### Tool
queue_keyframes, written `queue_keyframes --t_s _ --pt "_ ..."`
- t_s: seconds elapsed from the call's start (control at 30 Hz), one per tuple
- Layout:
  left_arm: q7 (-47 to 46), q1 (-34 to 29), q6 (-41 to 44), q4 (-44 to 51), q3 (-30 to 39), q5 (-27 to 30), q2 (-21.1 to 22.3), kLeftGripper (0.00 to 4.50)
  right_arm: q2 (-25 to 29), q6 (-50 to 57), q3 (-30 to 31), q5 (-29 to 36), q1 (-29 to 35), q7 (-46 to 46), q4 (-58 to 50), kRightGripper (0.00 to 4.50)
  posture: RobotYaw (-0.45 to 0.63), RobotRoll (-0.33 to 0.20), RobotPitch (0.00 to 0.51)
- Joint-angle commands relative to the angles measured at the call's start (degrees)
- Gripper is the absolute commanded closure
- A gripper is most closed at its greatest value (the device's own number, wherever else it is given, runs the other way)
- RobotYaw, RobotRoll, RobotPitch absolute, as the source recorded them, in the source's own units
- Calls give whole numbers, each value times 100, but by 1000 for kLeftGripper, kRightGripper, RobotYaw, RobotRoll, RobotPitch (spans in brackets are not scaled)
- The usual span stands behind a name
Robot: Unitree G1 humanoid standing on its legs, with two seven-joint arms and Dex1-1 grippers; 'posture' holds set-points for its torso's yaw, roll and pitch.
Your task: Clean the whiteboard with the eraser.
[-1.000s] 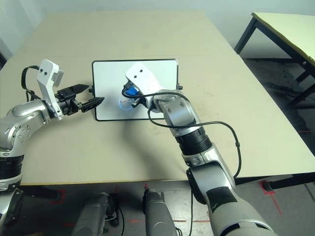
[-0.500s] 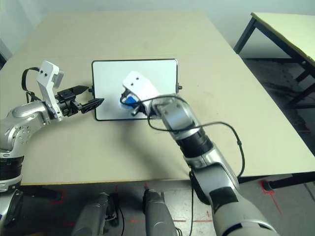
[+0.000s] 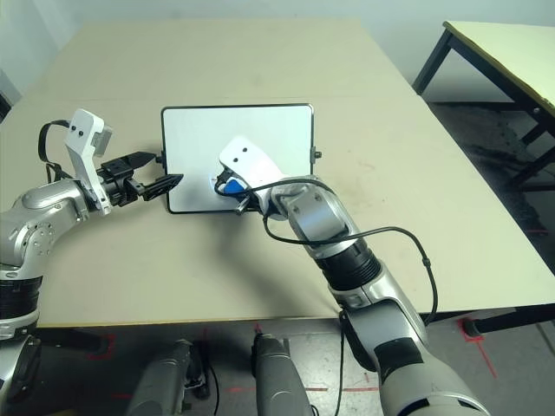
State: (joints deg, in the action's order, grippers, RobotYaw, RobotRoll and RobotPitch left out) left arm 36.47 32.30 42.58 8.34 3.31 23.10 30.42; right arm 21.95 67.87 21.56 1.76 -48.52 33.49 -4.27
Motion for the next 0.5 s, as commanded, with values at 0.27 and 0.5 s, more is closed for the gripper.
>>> queue_keyframes --t_s 0.27,0.5 --pt "52 -115 37 8 31 14 129 0 -369 -615 -118 5 -326 -244 616 3932 -104 0 195" --pt "26 -110 85 50 68 37 170 0 -186 10 361 166 147 25 -242 3932 -102 0 196"
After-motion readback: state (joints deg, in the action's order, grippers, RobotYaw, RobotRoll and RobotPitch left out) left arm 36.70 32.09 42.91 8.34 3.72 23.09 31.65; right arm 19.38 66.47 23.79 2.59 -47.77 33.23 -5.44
